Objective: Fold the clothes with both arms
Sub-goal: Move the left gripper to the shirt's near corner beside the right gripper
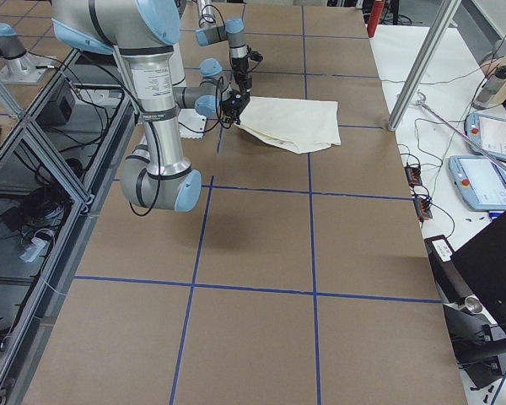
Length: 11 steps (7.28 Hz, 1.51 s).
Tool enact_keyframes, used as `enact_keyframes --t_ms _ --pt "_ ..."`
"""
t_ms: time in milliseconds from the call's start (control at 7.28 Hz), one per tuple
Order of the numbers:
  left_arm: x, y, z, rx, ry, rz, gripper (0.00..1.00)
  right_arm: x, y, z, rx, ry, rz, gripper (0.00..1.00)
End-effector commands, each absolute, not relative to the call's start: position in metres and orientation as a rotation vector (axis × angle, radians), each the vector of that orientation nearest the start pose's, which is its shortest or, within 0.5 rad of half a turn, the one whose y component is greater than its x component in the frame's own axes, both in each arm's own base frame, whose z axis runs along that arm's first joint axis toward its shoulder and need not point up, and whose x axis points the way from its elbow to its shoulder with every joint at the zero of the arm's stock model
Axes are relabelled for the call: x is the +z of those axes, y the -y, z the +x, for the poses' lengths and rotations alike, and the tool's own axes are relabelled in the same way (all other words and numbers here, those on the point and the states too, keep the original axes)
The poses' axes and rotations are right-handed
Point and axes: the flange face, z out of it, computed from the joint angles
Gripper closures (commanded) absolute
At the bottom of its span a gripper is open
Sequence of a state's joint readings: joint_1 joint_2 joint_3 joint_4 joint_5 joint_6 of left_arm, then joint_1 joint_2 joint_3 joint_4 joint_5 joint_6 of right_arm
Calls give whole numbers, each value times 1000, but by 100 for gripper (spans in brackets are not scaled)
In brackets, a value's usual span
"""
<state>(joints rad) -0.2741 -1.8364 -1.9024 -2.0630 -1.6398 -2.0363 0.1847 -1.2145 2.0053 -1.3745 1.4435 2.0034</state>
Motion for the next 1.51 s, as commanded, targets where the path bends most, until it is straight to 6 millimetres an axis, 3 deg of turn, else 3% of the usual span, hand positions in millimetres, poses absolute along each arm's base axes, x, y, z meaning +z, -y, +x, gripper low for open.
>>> enact_keyframes --t_ms 0,412,549,687,961,1373 --pt "316 266 522 -624 -1061 -183 39 251 246 -525 627 1015 -7 100" --pt "318 258 526 -618 -1053 -195 39 251 246 -525 628 1015 -6 100" --pt "318 258 526 -618 -1053 -196 47 251 247 -524 628 1016 -6 100" --pt "320 258 525 -618 -1050 -195 61 250 246 -525 628 1018 -6 100" --pt "317 258 523 -616 -1056 -195 100 248 246 -523 627 1022 -7 100" --pt "293 253 510 -601 -1110 -203 100 243 246 -514 630 1036 -9 100"
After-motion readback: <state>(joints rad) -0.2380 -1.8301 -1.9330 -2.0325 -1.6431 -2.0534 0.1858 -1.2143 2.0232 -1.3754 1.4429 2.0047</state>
